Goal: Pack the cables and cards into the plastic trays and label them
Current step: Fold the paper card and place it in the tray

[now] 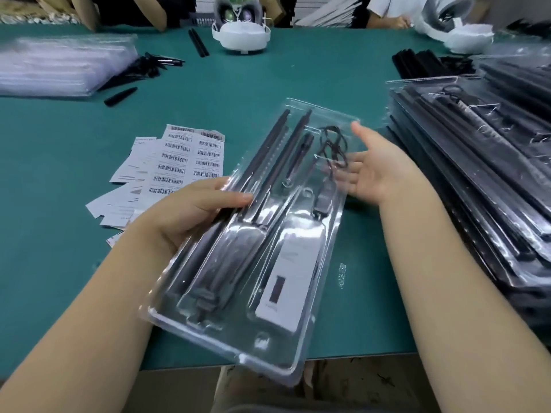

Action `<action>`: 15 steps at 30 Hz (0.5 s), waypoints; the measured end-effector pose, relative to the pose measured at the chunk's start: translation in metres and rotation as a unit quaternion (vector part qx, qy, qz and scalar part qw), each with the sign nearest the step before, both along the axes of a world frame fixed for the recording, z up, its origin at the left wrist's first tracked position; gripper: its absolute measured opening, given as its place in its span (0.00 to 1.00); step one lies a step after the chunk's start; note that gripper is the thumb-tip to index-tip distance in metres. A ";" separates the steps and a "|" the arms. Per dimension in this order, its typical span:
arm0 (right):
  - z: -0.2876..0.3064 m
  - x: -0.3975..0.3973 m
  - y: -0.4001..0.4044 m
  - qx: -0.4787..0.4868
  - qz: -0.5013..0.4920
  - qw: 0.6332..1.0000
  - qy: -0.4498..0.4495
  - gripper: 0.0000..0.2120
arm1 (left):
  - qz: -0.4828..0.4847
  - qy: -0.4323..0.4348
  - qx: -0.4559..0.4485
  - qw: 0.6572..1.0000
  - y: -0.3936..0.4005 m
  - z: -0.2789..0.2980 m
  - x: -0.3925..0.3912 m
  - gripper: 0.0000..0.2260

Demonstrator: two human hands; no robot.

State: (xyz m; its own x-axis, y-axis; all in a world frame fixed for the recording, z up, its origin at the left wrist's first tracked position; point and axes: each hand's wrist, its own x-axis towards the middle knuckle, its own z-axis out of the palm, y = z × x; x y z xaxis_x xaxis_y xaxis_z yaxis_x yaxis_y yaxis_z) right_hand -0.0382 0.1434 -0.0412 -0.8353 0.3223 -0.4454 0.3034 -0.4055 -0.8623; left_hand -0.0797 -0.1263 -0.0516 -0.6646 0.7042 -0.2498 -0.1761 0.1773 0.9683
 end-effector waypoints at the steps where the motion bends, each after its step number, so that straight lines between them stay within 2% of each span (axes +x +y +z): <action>1: 0.003 0.005 -0.008 0.047 0.026 0.999 -0.002 0.34 | 0.034 0.020 -0.010 0.999 0.001 0.000 -0.001 0.18; 3: 0.007 0.019 -0.023 0.115 0.081 0.990 0.001 0.30 | 0.084 0.033 -0.005 0.996 0.004 0.000 -0.001 0.25; 4: 0.006 0.026 -0.029 0.133 0.108 0.985 0.002 0.27 | 0.098 0.031 0.009 0.995 0.006 0.001 0.000 0.25; 7: 0.001 0.048 -0.045 0.131 0.181 0.975 0.000 0.15 | 0.122 0.025 0.062 0.990 0.008 0.006 0.004 0.15; 10: -0.004 0.065 -0.060 0.097 0.225 0.969 0.022 0.16 | 0.150 0.049 0.078 0.984 0.011 0.006 0.004 0.04; 12: -0.008 0.071 -0.067 0.083 0.232 0.968 0.044 0.16 | 0.168 0.045 0.081 0.981 0.011 0.006 0.005 0.04; 15: -0.015 0.074 -0.068 0.071 0.209 0.972 0.076 0.10 | 0.149 0.014 0.103 0.983 0.009 0.007 0.004 0.10</action>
State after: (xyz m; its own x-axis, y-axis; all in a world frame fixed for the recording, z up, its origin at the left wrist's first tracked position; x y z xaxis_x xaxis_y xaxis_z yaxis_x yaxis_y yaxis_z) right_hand 0.0363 0.0752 -0.0563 -0.9589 -0.0102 -0.2835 0.2818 -0.1485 -0.9479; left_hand -0.0752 -0.1172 -0.0441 -0.8539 0.5106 -0.1004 -0.1624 -0.0782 0.9836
